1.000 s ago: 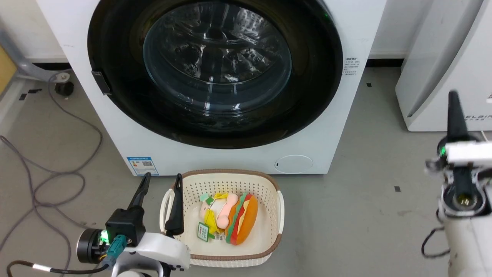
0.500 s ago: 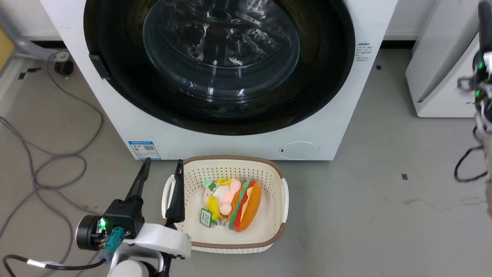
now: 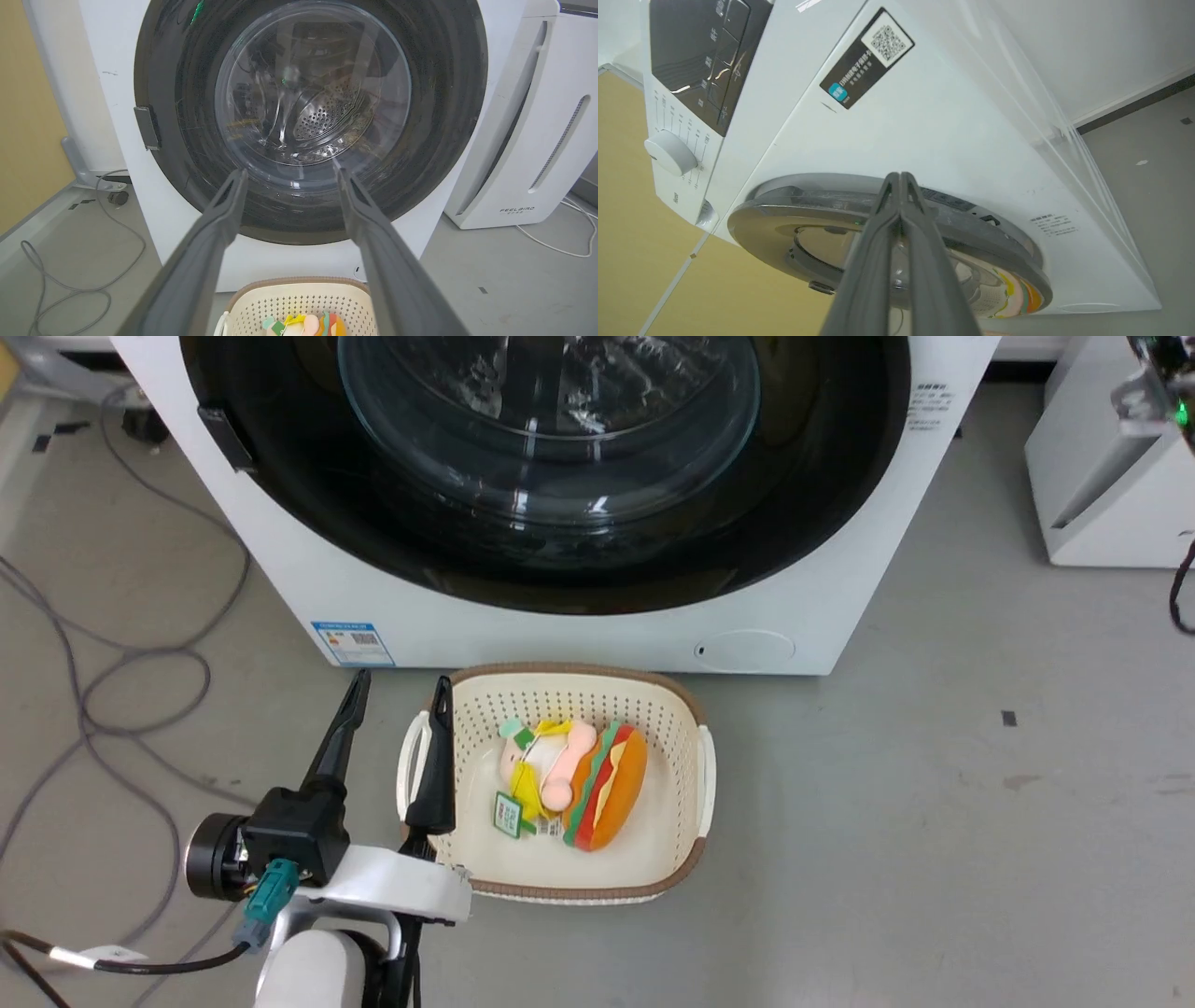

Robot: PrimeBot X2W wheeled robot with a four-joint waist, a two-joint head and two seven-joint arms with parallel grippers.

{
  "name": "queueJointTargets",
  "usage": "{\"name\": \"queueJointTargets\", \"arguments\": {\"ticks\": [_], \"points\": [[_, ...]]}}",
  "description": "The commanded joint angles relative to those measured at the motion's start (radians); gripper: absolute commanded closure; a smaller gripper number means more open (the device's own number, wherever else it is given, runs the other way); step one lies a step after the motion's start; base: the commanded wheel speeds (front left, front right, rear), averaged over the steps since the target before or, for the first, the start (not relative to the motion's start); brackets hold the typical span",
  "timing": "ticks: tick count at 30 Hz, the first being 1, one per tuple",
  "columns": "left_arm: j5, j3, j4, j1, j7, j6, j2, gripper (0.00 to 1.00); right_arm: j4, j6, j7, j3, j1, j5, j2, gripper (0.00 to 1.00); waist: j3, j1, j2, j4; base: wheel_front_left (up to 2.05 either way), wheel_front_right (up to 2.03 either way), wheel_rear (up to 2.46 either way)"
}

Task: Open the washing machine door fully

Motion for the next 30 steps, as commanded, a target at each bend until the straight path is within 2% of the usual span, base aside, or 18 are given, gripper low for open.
{"name": "queueJointTargets", "arguments": {"ticks": [1, 5, 11, 30], "points": [[-0.005, -0.004, -0.003, -0.020, -0.011, -0.003, 0.001, 0.00, 0.034, 0.006, 0.026, 0.027, -0.049, 0.009, 0.005, 1.00, 0.017, -0.0001, -0.0001, 0.005, 0.00, 0.00, 0.00], [-0.011, -0.008, -0.005, -0.038, -0.019, -0.005, 0.001, 0.00, 0.085, 0.006, 0.098, 0.087, -0.122, 0.014, 0.018, 1.00, 0.047, -0.0001, -0.0001, 0.012, 0.00, 0.00, 0.00], [-0.020, -0.016, -0.012, -0.066, -0.030, -0.007, 0.001, 0.00, 0.155, 0.007, 0.144, 0.149, -0.213, 0.027, 0.026, 1.00, 0.098, -0.0001, -0.0001, 0.023, 0.00, 0.00, 0.00], [-0.031, -0.032, -0.011, -0.098, -0.030, -0.004, 0.001, 0.00, 0.151, 0.007, 0.183, 0.195, -0.219, -0.013, 0.079, 1.00, 0.144, -0.0001, -0.0001, 0.043, 0.00, 0.00, 0.00]]}}
